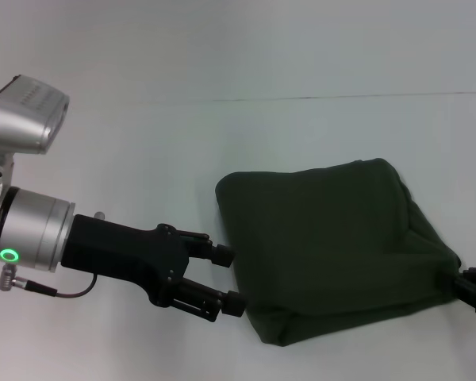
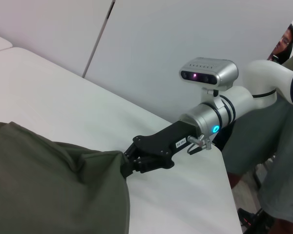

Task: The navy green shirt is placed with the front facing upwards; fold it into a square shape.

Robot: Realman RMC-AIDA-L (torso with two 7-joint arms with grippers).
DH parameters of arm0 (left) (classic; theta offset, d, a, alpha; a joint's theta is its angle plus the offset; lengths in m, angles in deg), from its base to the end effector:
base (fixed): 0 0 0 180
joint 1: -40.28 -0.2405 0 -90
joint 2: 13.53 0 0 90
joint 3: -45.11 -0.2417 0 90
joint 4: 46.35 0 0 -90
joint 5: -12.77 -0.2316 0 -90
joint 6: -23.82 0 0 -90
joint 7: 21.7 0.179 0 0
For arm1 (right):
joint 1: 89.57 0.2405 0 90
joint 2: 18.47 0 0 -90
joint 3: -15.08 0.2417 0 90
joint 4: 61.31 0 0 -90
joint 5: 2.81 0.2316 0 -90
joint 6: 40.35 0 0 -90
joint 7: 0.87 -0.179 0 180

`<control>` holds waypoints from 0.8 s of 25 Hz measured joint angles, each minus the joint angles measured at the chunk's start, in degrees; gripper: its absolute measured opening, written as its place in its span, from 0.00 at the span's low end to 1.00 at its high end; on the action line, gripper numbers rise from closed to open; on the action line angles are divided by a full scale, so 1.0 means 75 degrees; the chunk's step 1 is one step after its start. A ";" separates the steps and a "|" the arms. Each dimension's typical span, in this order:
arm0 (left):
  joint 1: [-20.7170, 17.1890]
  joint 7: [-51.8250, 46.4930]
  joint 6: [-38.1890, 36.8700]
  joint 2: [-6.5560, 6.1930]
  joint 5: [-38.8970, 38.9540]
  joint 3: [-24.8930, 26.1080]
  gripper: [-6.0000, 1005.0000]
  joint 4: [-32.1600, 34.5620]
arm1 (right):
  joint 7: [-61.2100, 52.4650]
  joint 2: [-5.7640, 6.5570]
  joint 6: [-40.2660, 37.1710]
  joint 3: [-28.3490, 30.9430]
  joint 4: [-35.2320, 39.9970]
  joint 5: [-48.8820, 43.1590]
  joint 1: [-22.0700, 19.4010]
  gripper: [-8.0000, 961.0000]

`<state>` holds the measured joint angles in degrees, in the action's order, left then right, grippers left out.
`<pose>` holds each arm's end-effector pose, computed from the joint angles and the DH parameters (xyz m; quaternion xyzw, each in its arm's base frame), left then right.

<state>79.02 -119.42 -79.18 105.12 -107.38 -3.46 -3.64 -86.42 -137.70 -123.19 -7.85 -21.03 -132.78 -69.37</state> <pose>-0.1831 0.3377 -0.0325 0.9579 0.2198 0.1699 0.0726 0.3716 0.3023 0.0076 -0.8666 0.4064 0.1590 0.2421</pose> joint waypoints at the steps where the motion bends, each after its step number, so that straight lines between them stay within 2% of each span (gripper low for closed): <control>1: -0.0001 -0.0005 -0.0001 0.0000 0.0000 -0.0002 0.92 0.0000 | 0.0000 0.0019 -0.0124 0.0017 0.0027 0.0010 -0.0001 0.05; 3: -0.0009 -0.0010 -0.0003 0.0000 0.0000 0.0001 0.92 0.0000 | -0.0001 0.0064 -0.0331 0.0047 0.0072 0.0025 -0.0020 0.07; 8: -0.0026 -0.0013 -0.0019 0.0000 0.0000 0.0019 0.92 0.0000 | -0.0055 0.0256 -0.0600 0.0130 0.0284 0.0028 -0.0190 0.25; 11: -0.0033 -0.0014 -0.0037 0.0000 0.0001 0.0020 0.92 0.0000 | -0.0161 0.0272 -0.0603 0.0551 0.0542 0.0059 -0.0270 0.38; 14: -0.0034 -0.0014 -0.0063 0.0000 0.0007 0.0035 0.92 0.0000 | -0.0209 0.0282 -0.0614 0.1367 0.0652 0.0157 -0.0232 0.53; 16: -0.0041 -0.0013 -0.0081 0.0000 0.0029 0.0050 0.92 0.0001 | -0.0231 0.0286 -0.0621 0.1702 0.0648 0.0381 -0.0166 0.56; 20: -0.0059 0.0063 -0.0175 0.0000 0.0053 0.0056 0.92 0.0059 | -0.0277 0.0200 -0.0399 0.1713 0.0578 0.0710 0.0098 0.61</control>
<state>78.58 -118.95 -80.49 105.11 -106.98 -3.04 -3.20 -88.49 -136.20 -126.18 5.00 -16.70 -127.45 -68.64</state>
